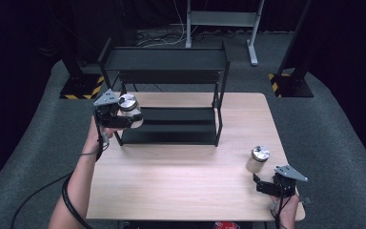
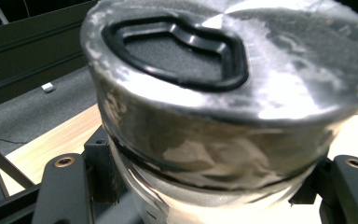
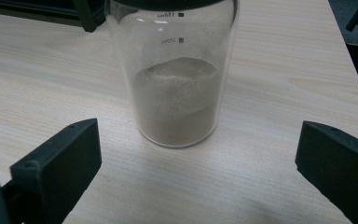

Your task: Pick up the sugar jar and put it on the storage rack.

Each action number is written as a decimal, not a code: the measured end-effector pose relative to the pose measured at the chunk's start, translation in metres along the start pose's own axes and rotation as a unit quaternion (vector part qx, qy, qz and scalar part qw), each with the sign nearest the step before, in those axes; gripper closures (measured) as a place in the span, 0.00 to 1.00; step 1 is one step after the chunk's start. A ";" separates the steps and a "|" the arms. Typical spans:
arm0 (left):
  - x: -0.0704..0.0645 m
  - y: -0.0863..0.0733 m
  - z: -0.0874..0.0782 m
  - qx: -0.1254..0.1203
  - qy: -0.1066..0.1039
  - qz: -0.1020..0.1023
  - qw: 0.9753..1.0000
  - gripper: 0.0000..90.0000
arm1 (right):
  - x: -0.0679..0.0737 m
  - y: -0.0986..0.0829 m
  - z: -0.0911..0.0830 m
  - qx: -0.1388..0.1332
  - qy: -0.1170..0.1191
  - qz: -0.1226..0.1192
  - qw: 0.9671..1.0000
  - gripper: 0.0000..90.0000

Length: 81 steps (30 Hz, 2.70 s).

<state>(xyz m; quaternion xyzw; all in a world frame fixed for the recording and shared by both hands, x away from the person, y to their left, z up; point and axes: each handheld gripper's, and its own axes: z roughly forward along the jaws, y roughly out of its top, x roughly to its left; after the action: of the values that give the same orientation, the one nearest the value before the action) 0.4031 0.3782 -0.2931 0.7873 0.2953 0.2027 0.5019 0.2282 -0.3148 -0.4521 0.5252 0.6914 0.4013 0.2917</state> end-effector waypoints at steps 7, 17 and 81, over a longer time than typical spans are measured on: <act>0.002 0.004 -0.001 0.001 0.001 0.001 1.000 0.34 | 0.000 0.000 0.000 0.001 0.001 0.000 1.000 0.00; 0.006 0.013 -0.002 0.003 0.001 0.006 1.000 0.34 | 0.000 0.001 0.000 0.003 0.000 -0.001 1.000 0.00; 0.012 0.062 -0.017 -0.010 0.009 0.023 1.000 0.34 | -0.002 0.002 0.001 0.006 0.006 0.000 1.000 0.00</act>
<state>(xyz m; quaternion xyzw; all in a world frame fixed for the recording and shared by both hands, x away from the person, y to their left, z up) 0.4176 0.3780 -0.2294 0.7868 0.2795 0.2243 0.5024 0.2308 -0.3161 -0.4509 0.5250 0.6952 0.4003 0.2845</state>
